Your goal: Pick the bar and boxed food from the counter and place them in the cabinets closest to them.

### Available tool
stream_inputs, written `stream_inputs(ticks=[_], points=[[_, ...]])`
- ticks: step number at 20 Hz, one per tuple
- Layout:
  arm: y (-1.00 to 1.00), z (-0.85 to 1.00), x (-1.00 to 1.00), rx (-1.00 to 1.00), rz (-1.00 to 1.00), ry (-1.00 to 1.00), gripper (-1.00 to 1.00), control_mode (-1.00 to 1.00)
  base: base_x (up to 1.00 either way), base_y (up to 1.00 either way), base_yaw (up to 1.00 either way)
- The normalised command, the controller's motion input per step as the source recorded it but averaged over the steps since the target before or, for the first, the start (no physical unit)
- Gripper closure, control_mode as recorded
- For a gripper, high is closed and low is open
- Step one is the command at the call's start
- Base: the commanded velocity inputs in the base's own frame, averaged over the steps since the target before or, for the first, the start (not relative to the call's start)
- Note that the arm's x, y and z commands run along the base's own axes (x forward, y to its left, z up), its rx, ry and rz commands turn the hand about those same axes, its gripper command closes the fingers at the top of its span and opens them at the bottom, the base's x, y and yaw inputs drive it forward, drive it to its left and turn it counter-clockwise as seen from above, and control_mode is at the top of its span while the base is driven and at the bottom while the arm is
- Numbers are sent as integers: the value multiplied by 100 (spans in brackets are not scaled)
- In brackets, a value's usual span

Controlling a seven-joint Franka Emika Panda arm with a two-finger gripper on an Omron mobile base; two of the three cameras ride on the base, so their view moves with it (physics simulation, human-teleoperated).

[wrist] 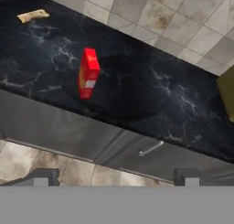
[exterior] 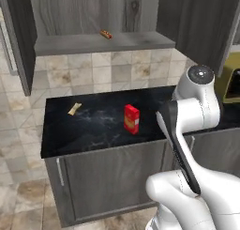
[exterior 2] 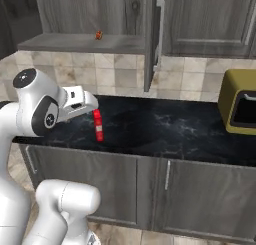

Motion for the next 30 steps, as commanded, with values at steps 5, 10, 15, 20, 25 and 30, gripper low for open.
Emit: stream_inputs(ticks=[5,10,15,20,25,30], points=[[0,0,0,0,0,0,-100,100,0,0,-28],[0,0,0,0,0,0,-100,100,-1,3,-24],[0,0,0,0,0,0,-100,100,-1,8,-10],[0,0,0,0,0,0,-100,100,0,32,-5],[0,0,0,0,0,0,-100,100,0,53,-7],[0,0,0,0,0,0,-100,100,0,21,-2]])
